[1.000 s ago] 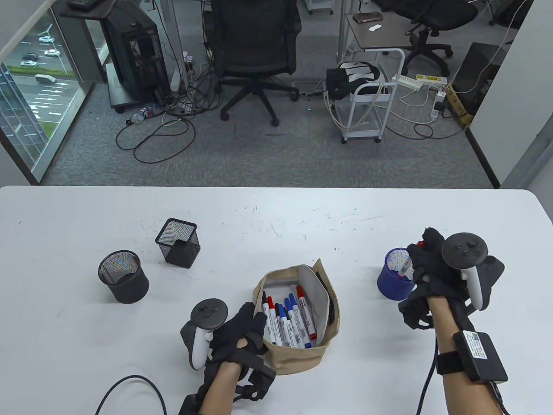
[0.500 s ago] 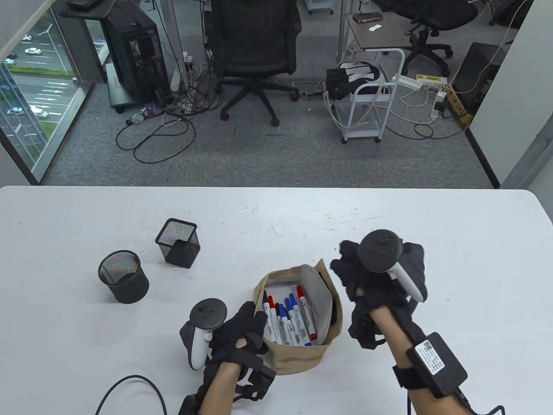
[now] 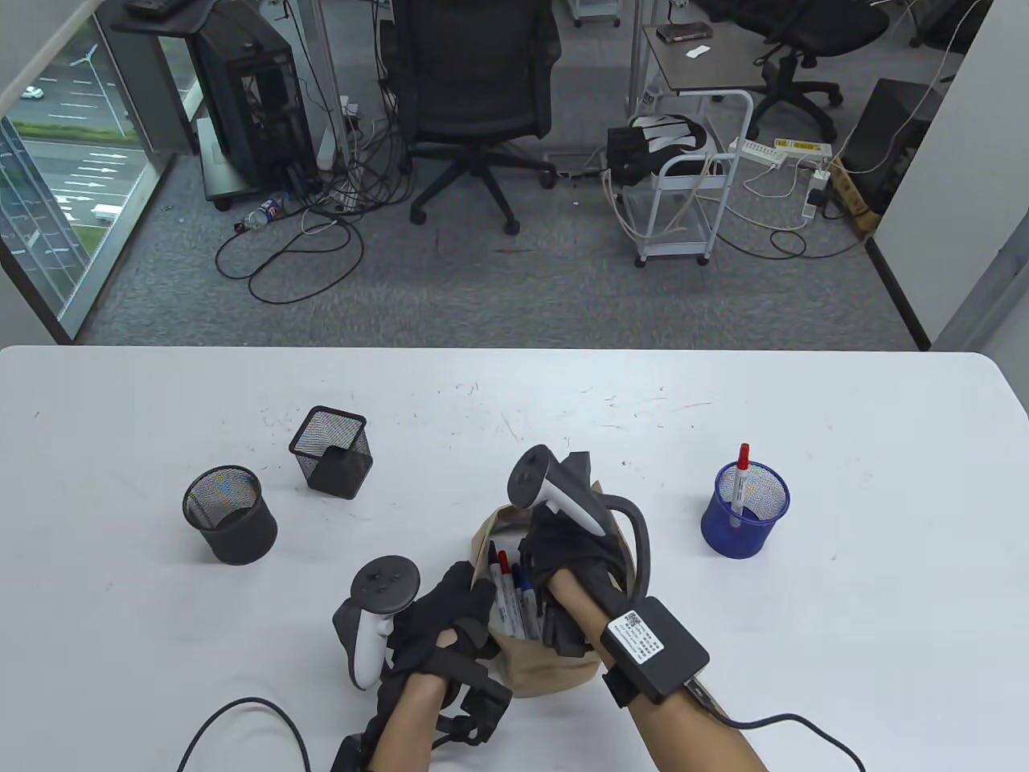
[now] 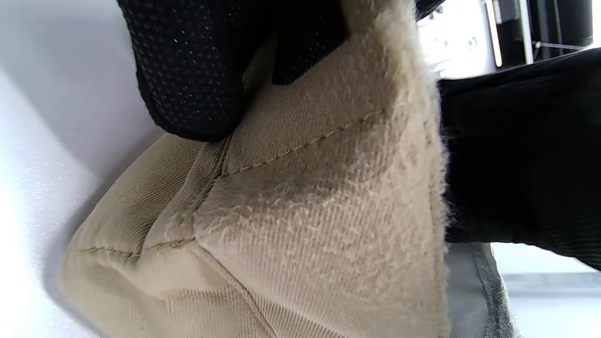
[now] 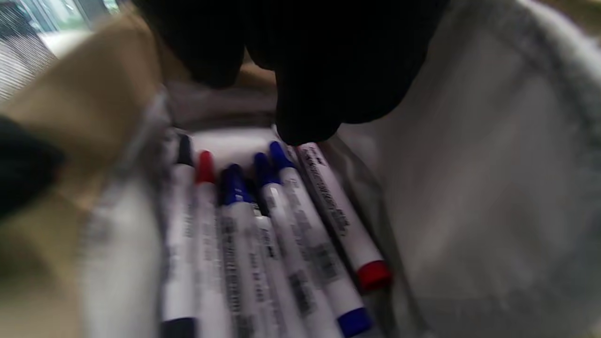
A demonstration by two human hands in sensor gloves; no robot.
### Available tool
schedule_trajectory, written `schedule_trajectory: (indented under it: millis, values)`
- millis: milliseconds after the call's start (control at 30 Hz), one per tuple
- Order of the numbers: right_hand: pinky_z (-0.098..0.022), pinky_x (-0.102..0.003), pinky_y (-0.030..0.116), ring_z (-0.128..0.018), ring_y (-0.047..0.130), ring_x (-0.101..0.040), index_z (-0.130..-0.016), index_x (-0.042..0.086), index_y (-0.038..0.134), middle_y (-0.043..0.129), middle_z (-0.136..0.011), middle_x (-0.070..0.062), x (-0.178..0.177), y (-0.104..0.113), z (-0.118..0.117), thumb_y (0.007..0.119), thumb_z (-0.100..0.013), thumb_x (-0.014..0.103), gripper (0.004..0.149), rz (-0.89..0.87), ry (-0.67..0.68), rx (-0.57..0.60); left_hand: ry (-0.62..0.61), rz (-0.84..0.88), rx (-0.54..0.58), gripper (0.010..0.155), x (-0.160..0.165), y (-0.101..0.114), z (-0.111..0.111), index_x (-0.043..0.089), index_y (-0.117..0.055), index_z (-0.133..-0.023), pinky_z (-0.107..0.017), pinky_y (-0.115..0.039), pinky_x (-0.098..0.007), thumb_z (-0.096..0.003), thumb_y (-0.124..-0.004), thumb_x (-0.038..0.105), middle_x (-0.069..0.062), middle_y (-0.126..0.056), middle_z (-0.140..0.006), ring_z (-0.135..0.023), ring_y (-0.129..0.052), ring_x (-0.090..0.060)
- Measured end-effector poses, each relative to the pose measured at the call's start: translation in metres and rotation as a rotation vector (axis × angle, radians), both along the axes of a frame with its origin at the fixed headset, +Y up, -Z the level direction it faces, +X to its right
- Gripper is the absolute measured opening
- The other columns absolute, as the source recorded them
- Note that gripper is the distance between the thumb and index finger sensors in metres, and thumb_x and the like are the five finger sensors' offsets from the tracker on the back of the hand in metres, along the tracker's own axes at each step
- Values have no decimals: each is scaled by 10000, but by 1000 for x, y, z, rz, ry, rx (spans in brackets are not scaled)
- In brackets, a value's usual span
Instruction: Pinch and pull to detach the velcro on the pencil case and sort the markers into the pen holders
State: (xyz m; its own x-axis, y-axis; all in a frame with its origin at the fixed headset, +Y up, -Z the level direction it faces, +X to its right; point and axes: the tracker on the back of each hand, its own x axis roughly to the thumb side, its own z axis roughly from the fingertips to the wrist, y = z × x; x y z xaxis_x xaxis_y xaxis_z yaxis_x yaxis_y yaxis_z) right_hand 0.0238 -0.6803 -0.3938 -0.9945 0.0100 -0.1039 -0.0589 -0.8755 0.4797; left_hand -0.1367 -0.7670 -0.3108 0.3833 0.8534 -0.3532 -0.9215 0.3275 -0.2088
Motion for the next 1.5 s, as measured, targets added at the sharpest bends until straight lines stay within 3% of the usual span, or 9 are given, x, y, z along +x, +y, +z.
schedule_trajectory:
  millis: [233, 367, 533, 933, 1067, 1233, 1333, 1500]
  values:
    - [-300, -377, 937, -486, 1105, -293, -969, -30, 719, 914, -848, -283, -4, -32, -7, 830, -495, 297, 587, 155, 11, -90, 12, 16, -6, 686, -2, 0, 1, 3, -485, -1143, -399, -985, -366, -571, -674, 330, -331, -708, -1073, -805, -944, -463]
    - [-283, -379, 934, -454, 1108, -288, -973, -44, 713, 917, -845, -299, -3, -46, -13, 887, -458, 323, 656, 152, -6, -162, 20, 25, -9, 684, -3, 0, 1, 2, -488, -1142, -396, -984, -371, -569, -679, 323, -335, -708, -1072, -805, -943, -465]
    - [-252, -343, 919, -354, 1092, -213, -941, 7, 776, 993, -772, -213, -1, -60, -19, 954, -402, 351, 664, 225, -9, -131, 22, 27, -12, 686, -4, 0, 1, 1, -487, -1142, -397, -984, -371, -569, -680, 325, -331, -707, -1074, -808, -941, -464]
    - [-233, -330, 900, -289, 1067, -169, -908, 49, 824, 1028, -700, -148, 7, -57, -22, 988, -379, 343, 627, 148, -19, -149, 7, 43, -10, 700, -4, 1, 1, 5, -474, -1146, -407, -980, -369, -572, -684, 345, -327, -702, -1079, -816, -934, -463]
    - [-240, -333, 899, -297, 1068, -176, -909, 48, 814, 1018, -709, -151, 10, -27, -15, 983, -388, 336, 618, -3, -6, -65, 3, 43, -10, 699, -4, 1, 1, 6, -471, -1147, -407, -980, -369, -573, -679, 344, -326, -699, -1081, -817, -934, -462]
    - [-272, -349, 893, -339, 1066, -192, -887, 124, 848, 1006, -744, -128, 29, 48, 9, 993, -389, 335, 560, -311, 27, 188, -5, 45, -10, 702, -2, 1, 2, 3, -468, -1148, -410, -978, -373, -573, -681, 346, -328, -693, -1084, -822, -928, -465]
    - [-284, -360, 894, -366, 1071, -205, -867, 137, 866, 1008, -749, -122, 57, 87, 21, 1004, -378, 334, 545, -497, 3, 344, -4, 48, -9, 702, -2, 1, 2, 4, -468, -1147, -409, -978, -374, -573, -682, 346, -328, -695, -1083, -823, -927, -466]
    - [-295, -367, 896, -396, 1077, -217, -859, 129, 863, 1012, -742, -114, 114, 118, 27, 1004, -374, 344, 549, -555, -100, 551, -4, 50, -8, 702, -1, 1, 2, 1, -470, -1147, -408, -977, -377, -572, -684, 343, -331, -694, -1082, -821, -926, -471]
